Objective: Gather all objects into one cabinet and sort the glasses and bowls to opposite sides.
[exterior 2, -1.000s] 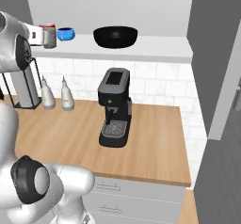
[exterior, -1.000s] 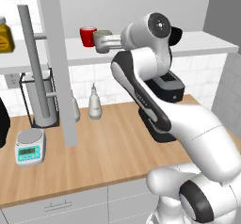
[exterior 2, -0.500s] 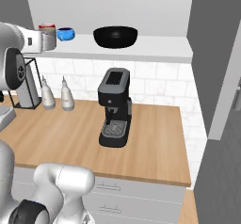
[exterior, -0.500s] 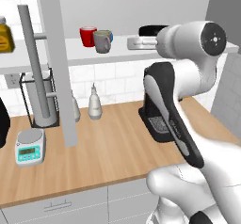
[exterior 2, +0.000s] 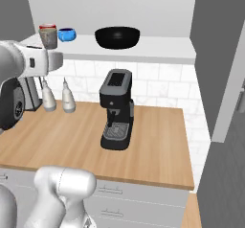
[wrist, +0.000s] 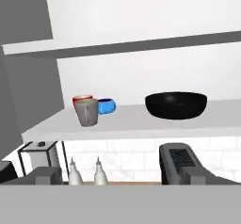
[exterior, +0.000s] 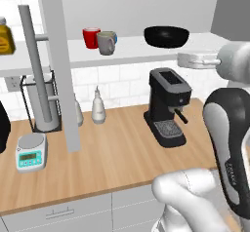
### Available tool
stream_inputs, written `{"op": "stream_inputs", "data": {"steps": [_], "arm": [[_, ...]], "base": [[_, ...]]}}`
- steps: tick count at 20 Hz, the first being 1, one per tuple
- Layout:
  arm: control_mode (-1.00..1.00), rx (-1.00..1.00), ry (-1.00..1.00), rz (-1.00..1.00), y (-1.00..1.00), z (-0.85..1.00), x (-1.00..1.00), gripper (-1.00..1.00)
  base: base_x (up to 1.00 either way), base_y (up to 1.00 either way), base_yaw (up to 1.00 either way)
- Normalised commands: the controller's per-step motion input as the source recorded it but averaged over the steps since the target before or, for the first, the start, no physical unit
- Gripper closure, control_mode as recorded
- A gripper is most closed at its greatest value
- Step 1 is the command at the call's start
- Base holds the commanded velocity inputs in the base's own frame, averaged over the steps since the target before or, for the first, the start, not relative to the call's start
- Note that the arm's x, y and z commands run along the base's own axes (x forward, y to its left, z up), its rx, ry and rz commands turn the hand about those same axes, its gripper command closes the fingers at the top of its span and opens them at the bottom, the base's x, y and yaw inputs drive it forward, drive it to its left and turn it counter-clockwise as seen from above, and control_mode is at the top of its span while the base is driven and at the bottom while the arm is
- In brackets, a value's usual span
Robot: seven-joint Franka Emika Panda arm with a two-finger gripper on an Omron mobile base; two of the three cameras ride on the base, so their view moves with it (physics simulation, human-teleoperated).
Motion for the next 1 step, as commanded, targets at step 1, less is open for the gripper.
{"op": "stream_inputs", "data": {"steps": [1], "arm": [[-1.00, 0.00, -0.04, -0.02, -0.34, 0.00, -1.00, -1.00]], "base": [[0.00, 0.00, 0.00]]}}
